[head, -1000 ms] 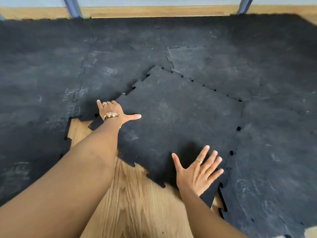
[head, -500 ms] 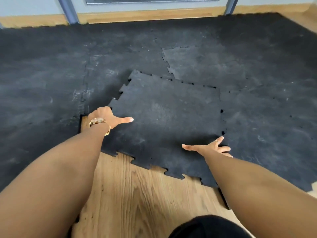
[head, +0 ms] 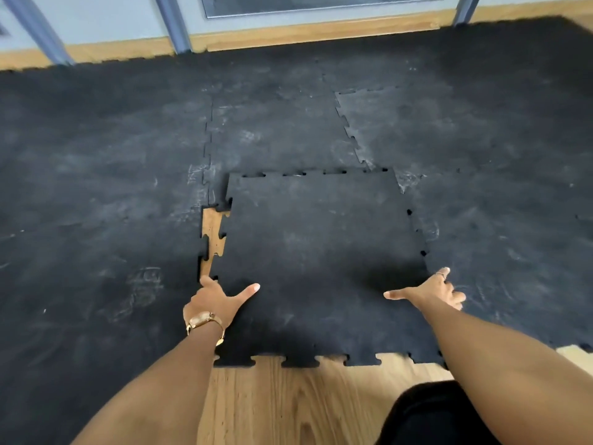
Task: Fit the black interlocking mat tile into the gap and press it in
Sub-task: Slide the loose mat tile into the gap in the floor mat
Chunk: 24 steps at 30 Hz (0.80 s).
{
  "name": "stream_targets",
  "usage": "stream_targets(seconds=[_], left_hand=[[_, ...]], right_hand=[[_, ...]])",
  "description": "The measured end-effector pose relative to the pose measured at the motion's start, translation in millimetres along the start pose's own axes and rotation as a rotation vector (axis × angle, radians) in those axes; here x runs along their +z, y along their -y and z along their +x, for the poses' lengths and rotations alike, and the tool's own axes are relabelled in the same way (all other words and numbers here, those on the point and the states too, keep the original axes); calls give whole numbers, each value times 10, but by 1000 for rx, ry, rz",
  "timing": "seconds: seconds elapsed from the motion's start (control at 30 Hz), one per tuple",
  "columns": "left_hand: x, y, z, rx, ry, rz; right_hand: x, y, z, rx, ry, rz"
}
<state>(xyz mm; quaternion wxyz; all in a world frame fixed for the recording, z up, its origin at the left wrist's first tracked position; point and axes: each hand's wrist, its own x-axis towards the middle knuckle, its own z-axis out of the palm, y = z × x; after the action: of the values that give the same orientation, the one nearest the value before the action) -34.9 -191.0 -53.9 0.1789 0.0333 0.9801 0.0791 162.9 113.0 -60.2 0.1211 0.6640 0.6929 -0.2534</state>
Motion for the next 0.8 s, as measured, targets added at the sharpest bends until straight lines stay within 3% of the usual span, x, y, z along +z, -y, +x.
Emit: stream_targets(seconds=[0.27,0.43,0.57,0.8], left_hand=[[-186,252,-107,-13,-22,73],[124,658,-376,-104,26,58],[254,654,-468,-143,68,26],[225,646,-536,-150,103,33]], right_hand=[[58,103,-94,74,-3,-66],[196,-93,-185,-19,-41,-182],[112,-220,-145,-98,-80,-102],[-15,-295,-74,-117,0,102]])
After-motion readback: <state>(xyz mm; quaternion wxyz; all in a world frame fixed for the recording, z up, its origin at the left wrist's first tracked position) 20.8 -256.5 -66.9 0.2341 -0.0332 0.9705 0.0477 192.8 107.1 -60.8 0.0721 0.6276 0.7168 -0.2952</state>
